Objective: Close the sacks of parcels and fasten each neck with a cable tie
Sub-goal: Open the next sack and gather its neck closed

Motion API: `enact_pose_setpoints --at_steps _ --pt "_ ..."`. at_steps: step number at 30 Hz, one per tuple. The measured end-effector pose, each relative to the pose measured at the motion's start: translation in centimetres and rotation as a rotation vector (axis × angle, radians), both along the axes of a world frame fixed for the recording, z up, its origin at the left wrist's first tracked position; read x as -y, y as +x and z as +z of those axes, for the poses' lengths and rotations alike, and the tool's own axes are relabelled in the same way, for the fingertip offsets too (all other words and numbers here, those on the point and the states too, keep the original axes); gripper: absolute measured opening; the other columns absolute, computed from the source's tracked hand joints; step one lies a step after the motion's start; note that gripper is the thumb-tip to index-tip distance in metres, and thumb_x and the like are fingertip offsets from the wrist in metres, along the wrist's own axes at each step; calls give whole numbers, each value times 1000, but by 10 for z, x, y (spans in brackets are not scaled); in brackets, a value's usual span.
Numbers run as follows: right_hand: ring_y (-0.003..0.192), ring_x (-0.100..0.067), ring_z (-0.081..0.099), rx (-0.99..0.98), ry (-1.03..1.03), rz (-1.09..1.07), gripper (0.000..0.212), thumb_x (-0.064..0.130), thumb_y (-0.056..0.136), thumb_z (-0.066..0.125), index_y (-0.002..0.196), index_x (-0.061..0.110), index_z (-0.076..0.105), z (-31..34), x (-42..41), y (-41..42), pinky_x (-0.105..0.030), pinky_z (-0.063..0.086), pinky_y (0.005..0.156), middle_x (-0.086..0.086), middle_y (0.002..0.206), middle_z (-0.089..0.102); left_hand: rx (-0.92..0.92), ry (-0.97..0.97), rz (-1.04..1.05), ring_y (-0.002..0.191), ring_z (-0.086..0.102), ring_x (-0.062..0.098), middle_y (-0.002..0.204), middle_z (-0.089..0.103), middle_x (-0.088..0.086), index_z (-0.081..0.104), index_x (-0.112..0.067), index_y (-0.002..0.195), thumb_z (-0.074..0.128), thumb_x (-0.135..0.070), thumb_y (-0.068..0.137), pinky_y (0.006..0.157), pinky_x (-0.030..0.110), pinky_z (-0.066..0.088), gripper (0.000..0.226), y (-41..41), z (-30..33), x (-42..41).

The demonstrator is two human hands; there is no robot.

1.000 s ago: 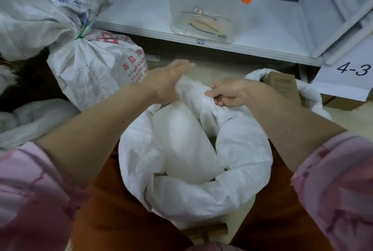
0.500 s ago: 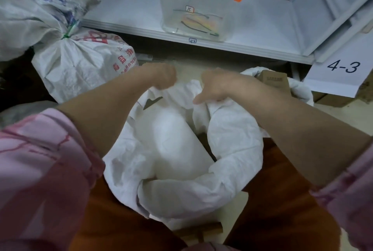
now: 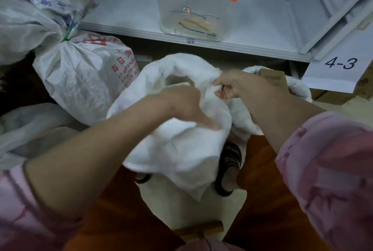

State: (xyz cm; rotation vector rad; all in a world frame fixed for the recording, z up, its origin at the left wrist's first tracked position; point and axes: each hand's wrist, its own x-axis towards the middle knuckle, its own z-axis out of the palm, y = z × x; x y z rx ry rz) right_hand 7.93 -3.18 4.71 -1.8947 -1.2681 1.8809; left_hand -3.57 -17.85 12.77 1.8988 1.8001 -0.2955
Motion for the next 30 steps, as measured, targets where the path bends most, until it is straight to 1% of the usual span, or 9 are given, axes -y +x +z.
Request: enact_pose_setpoints --at_steps 3,7,12,14,18,22,26,28,30 --pt "54 -9 43 -175 -43 -241 16 0 97 45 83 4 51 3 -10 5 -14 42 34 -7 74 48 -221 1 -39 74 53 15 79 54 -6 49 -17 88 68 -73 61 61 27 36 65 -1 -26 16" --pt "47 -9 38 -314 -121 -406 21 3 100 41 80 1 48 6 -9 5 -15 39 29 -11 65 47 -436 322 88 91 63 27 99 62 5 49 -11 110 62 -27 86 65 30 36 31 -36 -56 17" --pt "34 -6 30 -617 -273 -590 26 4 100 36 76 7 44 3 -8 2 -14 29 30 -3 43 36 -401 622 314 76 64 38 92 63 17 53 -1 98 48 -2 89 59 40 43 11 -105 -84 29" --pt "27 -6 32 -586 -287 -586 24 9 99 42 77 11 49 6 -2 -7 -13 23 30 3 46 32 -346 532 360 84 62 39 104 59 17 50 -1 108 48 -1 89 65 43 44 19 -113 -93 32" --pt "21 -5 27 -482 -266 -491 36 21 99 47 65 16 39 2 1 -9 -14 15 27 4 31 29 -83 17 344 121 47 30 138 40 11 36 -6 136 72 -21 79 96 35 40 69 -106 -97 25" --pt "21 -4 24 -532 -341 -321 42 29 101 42 62 19 30 -5 2 3 -14 13 27 6 33 28 56 136 356 127 45 22 139 48 3 47 -13 137 80 -36 72 101 30 35 77 -104 -70 0" --pt "24 -4 26 -517 -336 -242 39 30 101 42 65 19 33 -1 3 15 -16 16 29 5 39 32 -222 206 252 93 60 25 97 60 2 59 -17 98 71 -31 78 68 31 42 27 -102 -71 -13" --pt "31 -5 34 -313 -132 -164 28 29 97 51 74 16 44 12 5 19 -13 20 30 1 55 42 -362 398 183 87 61 30 90 62 4 58 -16 98 59 -18 84 67 32 43 13 -100 -83 -10" --pt "49 -14 50 113 279 82 25 33 88 64 82 11 53 31 9 21 -20 34 38 -4 73 52 -336 559 160 81 63 34 90 65 8 60 -13 97 55 -5 80 68 37 48 19 -103 -97 -8"
